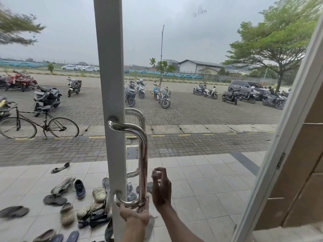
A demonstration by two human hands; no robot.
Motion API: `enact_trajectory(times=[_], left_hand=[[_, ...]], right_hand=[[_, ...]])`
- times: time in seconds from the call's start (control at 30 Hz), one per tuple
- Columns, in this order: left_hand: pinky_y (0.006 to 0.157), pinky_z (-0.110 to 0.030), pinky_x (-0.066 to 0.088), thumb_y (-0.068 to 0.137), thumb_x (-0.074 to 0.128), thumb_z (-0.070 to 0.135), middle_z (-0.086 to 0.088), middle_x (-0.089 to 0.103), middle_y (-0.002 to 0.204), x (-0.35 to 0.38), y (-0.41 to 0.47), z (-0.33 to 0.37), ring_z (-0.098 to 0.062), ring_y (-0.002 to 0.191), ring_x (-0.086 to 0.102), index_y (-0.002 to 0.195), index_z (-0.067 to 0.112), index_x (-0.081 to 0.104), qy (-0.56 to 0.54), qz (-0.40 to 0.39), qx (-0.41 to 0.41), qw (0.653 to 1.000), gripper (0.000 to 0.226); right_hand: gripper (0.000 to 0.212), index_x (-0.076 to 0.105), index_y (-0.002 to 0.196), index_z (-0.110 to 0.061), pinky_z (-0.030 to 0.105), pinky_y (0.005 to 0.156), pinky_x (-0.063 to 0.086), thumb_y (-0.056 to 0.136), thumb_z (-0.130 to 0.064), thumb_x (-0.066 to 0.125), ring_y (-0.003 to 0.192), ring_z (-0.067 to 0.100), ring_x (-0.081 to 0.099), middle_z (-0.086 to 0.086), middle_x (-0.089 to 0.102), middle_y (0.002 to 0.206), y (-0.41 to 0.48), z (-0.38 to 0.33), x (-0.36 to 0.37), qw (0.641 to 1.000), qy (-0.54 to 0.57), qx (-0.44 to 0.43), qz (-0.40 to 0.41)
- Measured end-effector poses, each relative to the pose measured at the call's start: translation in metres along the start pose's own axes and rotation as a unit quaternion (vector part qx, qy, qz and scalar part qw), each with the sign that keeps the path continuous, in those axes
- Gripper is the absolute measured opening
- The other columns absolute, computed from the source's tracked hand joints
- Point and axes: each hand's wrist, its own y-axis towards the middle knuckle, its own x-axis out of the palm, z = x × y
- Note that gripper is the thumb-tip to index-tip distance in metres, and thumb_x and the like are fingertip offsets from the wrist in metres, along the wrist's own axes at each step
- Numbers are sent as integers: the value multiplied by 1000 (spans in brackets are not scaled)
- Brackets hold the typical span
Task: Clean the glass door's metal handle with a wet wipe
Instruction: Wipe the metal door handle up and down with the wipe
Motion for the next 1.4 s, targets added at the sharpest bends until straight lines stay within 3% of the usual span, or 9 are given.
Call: enact_trajectory(times=[0.13, 0.27, 0.43, 0.57, 0.67, 0.73, 0.97, 1.13, 1.4], left_hand=[[103, -40, 50, 95, 22, 17, -34, 51, 111, -4, -12, 8, -50, 88, 59, 138, -13, 38, 93, -5, 17, 995, 55], [58, -29, 61, 93, 26, 9, -34, 53, 91, -7, -16, 11, -43, 63, 61, 86, -14, 47, 159, 2, 48, 986, 32], [39, -23, 53, 86, 34, -10, -20, 62, 47, -16, -6, 14, -28, 48, 66, 67, 1, 45, 250, -19, 153, 956, 25], [63, -30, 59, 77, 55, -20, -16, 72, 64, -28, 9, 22, -22, 58, 69, 64, 3, 73, 452, -54, 228, 861, 32], [88, -32, 55, 76, 83, 17, 5, 78, 78, -39, 16, 28, -11, 84, 71, 79, 36, 80, 624, -67, 298, 720, 19], [86, -29, 54, 75, 85, 29, 7, 78, 78, -39, 15, 29, -9, 84, 72, 86, 39, 79, 641, -70, 317, 696, 17], [86, -35, 55, 88, 71, 11, -18, 73, 95, -18, 5, 32, -22, 90, 69, 89, 18, 77, 608, -146, 331, 707, 9], [66, -17, 48, 88, 70, 29, 5, 78, 83, 1, -18, 33, -3, 72, 66, 83, 40, 79, 579, -184, 364, 706, 15], [74, -21, 54, 92, 67, 29, 1, 78, 91, 68, -57, 41, -12, 90, 70, 95, 23, 80, 520, -225, 352, 745, 14]], right_hand=[[12, 59, 86, -29, 23, 66, 45, 85, -17, 57, 77, 14, 64, -7, 69, 75, -46, 52, -6, 987, 3, 156, 43], [17, 69, 98, -13, 34, 74, 58, 82, -13, 63, 81, 27, 71, 14, 73, 90, -62, 69, 12, 947, 108, 295, -70], [13, 76, 102, -19, 31, 81, 58, 90, -19, 70, 93, 17, 73, 1, 77, 94, -60, 64, 35, 958, 147, 239, -56], [24, 75, 110, -13, 24, 83, 58, 87, -5, 73, 89, 6, 74, 3, 78, 96, -62, 58, 41, 974, 144, 174, 4], [39, 71, 114, -1, 33, 91, 57, 77, 11, 76, 89, 8, 74, 10, 77, 97, -59, 57, 43, 969, 166, 177, 45], [42, 71, 112, -2, 27, 88, 57, 73, 11, 80, 87, 9, 74, 12, 77, 96, -53, 54, 43, 970, 162, 169, 70], [42, 70, 120, -9, 22, 85, 58, 79, -4, 81, 93, -1, 71, 0, 76, 103, -41, 34, 33, 989, 115, 67, 62], [31, 72, 109, -23, 29, 82, 61, 82, -11, 80, 93, -1, 72, -16, 77, 95, -25, 4, 25, 994, 101, 8, 39], [17, 75, 97, -16, 27, 76, 60, 81, -16, 81, 82, -1, 73, -10, 77, 84, 7, -67, 7, 987, 123, -71, 81]])
